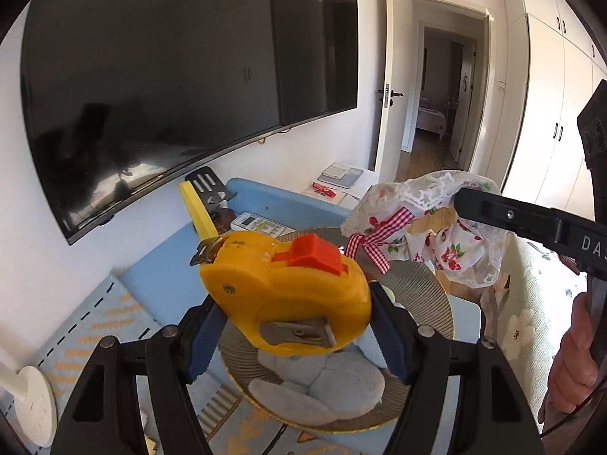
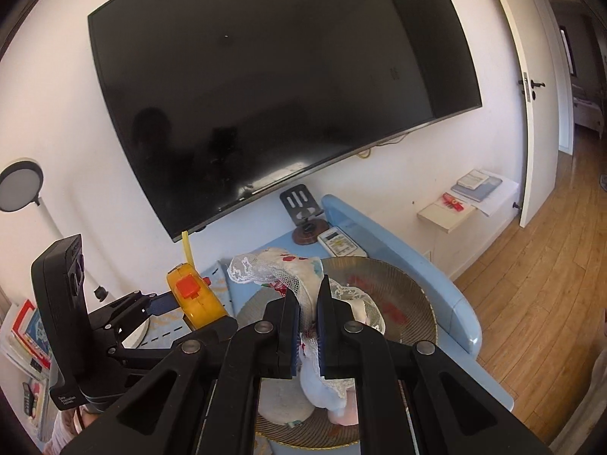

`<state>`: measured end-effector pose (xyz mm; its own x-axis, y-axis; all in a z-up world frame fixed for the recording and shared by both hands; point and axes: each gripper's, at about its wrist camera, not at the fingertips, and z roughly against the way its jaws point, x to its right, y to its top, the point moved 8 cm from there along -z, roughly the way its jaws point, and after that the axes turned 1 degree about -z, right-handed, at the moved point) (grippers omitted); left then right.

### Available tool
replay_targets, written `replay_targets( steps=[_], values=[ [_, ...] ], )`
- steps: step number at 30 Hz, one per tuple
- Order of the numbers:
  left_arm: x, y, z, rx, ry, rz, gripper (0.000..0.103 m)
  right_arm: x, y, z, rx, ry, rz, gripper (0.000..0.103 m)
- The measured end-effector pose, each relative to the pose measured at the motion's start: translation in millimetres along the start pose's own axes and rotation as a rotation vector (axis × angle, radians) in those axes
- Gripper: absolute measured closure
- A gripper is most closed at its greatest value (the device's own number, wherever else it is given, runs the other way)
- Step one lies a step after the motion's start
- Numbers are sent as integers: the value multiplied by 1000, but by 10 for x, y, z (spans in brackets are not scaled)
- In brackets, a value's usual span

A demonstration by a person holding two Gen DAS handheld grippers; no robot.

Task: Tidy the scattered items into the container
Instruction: 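Carry the tape measure and lace cloth into the woven bowl and release both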

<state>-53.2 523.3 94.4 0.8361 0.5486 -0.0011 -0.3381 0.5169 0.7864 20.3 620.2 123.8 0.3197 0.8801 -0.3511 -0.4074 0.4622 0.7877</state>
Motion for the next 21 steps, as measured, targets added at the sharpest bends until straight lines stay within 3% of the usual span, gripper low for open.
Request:
replay_targets(
  steps=[7,11,16,19,21],
  values=[
    [130,-126,-674,-52,-63,40,34,462,-185,-391,-47,-157,-28,95],
    [54,-367,-930,-118,-80,83,34,521,-352,-575,-103,-150,-41,95],
    [31,-438,-976,-134,-101,113,34,525,-522,-735,-157,-158,-40,93],
    [30,-464,-957,-168,-100,115,32,523,-585,-769,-186,-170,-33,87],
    [11,-484,-899,-175,-100,120,30,515,-608,-745,-200,-176,-24,67]
  ],
)
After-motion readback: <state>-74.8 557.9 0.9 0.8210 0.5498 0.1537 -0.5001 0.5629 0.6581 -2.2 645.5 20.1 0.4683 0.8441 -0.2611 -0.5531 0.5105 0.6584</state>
